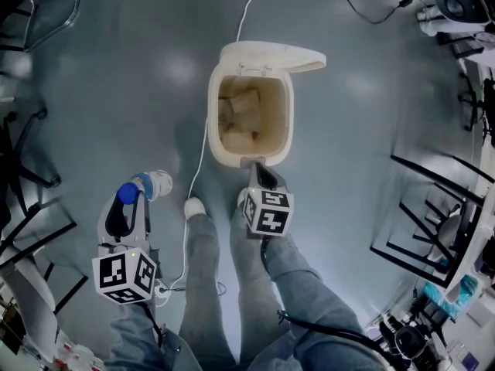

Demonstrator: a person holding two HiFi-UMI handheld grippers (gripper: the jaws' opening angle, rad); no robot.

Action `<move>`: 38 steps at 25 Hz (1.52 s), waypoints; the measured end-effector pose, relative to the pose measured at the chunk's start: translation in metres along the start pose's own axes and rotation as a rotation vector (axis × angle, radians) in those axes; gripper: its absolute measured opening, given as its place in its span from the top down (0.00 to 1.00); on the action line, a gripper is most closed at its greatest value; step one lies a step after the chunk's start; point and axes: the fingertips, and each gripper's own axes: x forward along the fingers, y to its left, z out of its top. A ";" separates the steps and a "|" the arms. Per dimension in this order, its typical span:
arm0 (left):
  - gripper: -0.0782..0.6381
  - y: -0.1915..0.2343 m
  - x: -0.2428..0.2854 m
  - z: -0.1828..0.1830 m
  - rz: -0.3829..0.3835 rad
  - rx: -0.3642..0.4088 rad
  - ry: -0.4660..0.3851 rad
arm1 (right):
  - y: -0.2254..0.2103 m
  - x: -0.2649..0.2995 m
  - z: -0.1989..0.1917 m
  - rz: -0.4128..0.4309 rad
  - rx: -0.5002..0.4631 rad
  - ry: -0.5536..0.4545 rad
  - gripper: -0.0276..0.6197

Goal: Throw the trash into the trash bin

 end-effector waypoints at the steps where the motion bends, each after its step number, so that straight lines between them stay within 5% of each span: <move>1: 0.63 -0.001 -0.001 0.002 0.000 0.001 -0.003 | 0.000 0.000 0.000 0.002 0.006 0.009 0.95; 5: 0.63 -0.004 -0.004 0.015 -0.002 0.006 -0.019 | -0.002 -0.004 0.001 -0.005 0.013 0.038 0.95; 21: 0.63 -0.059 -0.011 0.065 -0.108 0.050 -0.043 | -0.021 -0.096 0.096 -0.022 0.083 -0.156 0.95; 38: 0.63 -0.173 0.039 0.091 -0.256 0.131 -0.050 | -0.128 -0.158 0.080 -0.144 0.231 -0.140 0.95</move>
